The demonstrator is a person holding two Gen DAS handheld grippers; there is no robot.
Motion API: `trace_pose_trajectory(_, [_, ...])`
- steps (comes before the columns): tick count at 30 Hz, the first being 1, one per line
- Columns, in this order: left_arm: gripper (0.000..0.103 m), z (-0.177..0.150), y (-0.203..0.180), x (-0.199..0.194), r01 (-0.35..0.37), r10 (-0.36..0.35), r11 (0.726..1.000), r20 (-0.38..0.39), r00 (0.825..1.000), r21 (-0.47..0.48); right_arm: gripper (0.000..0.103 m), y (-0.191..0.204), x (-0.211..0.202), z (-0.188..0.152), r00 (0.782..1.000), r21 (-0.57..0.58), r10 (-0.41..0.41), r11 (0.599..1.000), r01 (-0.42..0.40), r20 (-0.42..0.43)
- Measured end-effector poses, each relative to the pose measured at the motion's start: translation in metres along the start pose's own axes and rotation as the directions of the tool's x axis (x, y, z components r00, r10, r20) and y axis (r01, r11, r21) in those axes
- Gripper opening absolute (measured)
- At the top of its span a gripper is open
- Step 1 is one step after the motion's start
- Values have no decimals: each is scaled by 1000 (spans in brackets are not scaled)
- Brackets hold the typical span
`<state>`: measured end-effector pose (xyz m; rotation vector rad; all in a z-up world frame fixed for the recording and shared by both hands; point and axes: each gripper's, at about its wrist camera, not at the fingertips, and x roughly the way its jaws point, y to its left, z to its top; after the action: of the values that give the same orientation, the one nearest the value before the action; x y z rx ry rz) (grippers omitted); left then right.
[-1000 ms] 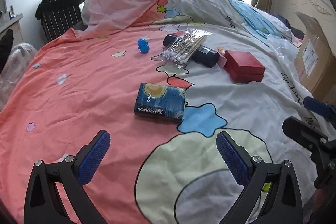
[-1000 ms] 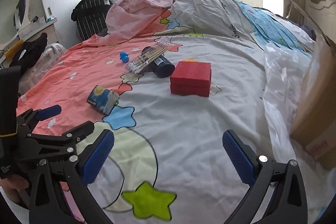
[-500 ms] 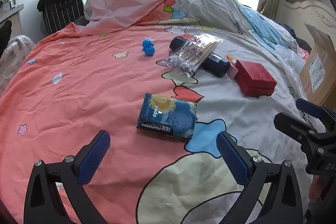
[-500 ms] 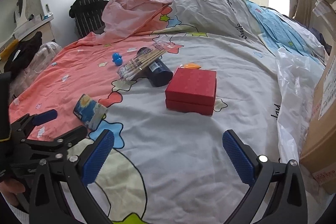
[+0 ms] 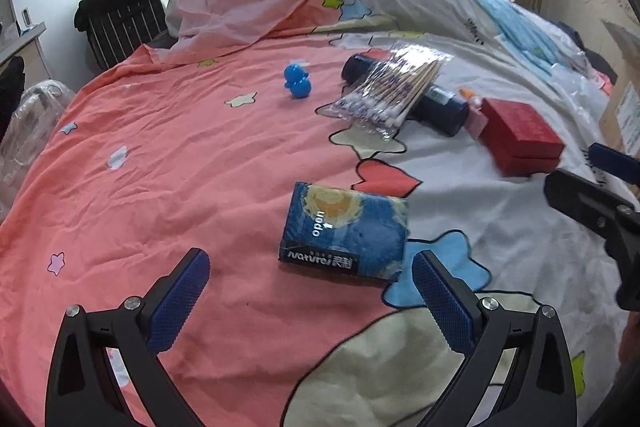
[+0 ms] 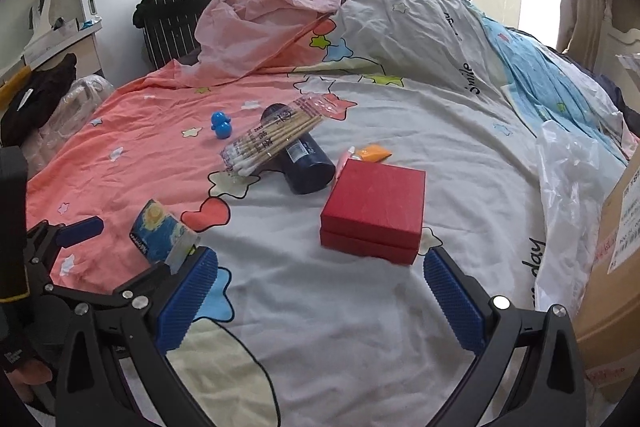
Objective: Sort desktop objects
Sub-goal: 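Grasp the blue printed box with the left gripper while the right gripper grasps the red box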
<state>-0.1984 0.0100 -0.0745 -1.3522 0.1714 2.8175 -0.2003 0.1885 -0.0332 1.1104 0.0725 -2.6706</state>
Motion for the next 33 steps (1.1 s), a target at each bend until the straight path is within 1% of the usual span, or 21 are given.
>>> trace_pose_trajectory(2, [103, 2, 0, 6, -11, 11, 1000, -13, 1000, 5, 103, -1, 4, 1, 1000, 0, 4, 1000, -4, -12])
trace_pose_trajectory(9, [103, 9, 0, 28, 22, -22, 1000, -73, 997, -4, 103, -4, 18, 2, 999, -9, 0, 1000, -1, -39])
trace_pose_trajectory(14, [103, 11, 8, 30, 68, -72, 996, -68, 995, -57, 103, -11, 29, 6, 999, 6, -9, 1000, 9, -46])
trace_pose_trajectory(17, [96, 12, 9, 28, 90, -94, 994, -60, 994, -66, 103, -15, 37, 8, 998, 12, -24, 1000, 24, -57])
trace_pose_trajectory(18, [92, 12, 9, 27, 97, -101, 993, -57, 993, -67, 103, -17, 38, 10, 998, 16, -26, 999, 27, -58])
trace_pose_trajectory(20, [81, 14, 12, 24, 116, -120, 991, -47, 992, -73, 103, -20, 41, 13, 998, 25, -32, 999, 33, -60])
trace_pose_trajectory(21, [71, 15, 14, 22, 127, -130, 989, -43, 991, -76, 103, -22, 42, 14, 998, 29, -34, 999, 36, -60])
trace_pose_trajectory(22, [67, 16, 16, 21, 141, -145, 987, -44, 988, -83, 103, -23, 43, 15, 997, 33, -37, 999, 39, -60])
trace_pose_trajectory(24, [66, 17, 20, 19, 179, -183, 980, -43, 982, -92, 103, -25, 45, 17, 997, 46, -37, 998, 40, -62])
trace_pose_trajectory(26, [66, 16, 21, 18, 198, -203, 976, -45, 978, -93, 103, -26, 51, 19, 997, 56, -29, 998, 33, -78])
trace_pose_trajectory(28, [66, 15, 21, 15, 206, -210, 975, -40, 977, -87, 102, -27, 60, 20, 994, 59, -39, 997, 45, -104])
trace_pose_trajectory(29, [66, 15, 21, 13, 207, -210, 975, -37, 977, -83, 100, -27, 64, 21, 992, 59, -45, 997, 52, -116])
trace_pose_trajectory(30, [66, 15, 21, 12, 207, -210, 975, -35, 977, -78, 93, -28, 67, 21, 991, 61, -48, 997, 56, -126])
trace_pose_trajectory(31, [66, 14, 21, 10, 202, -205, 977, -33, 978, -72, 89, -29, 70, 20, 989, 65, -51, 996, 60, -137])
trace_pose_trajectory(32, [66, 14, 21, 9, 197, -199, 978, -32, 979, -64, 75, -31, 71, 19, 988, 69, -57, 995, 68, -144])
trace_pose_trajectory(33, [66, 13, 20, 8, 191, -193, 980, -35, 981, -52, 72, -32, 71, 19, 988, 70, -61, 995, 72, -145])
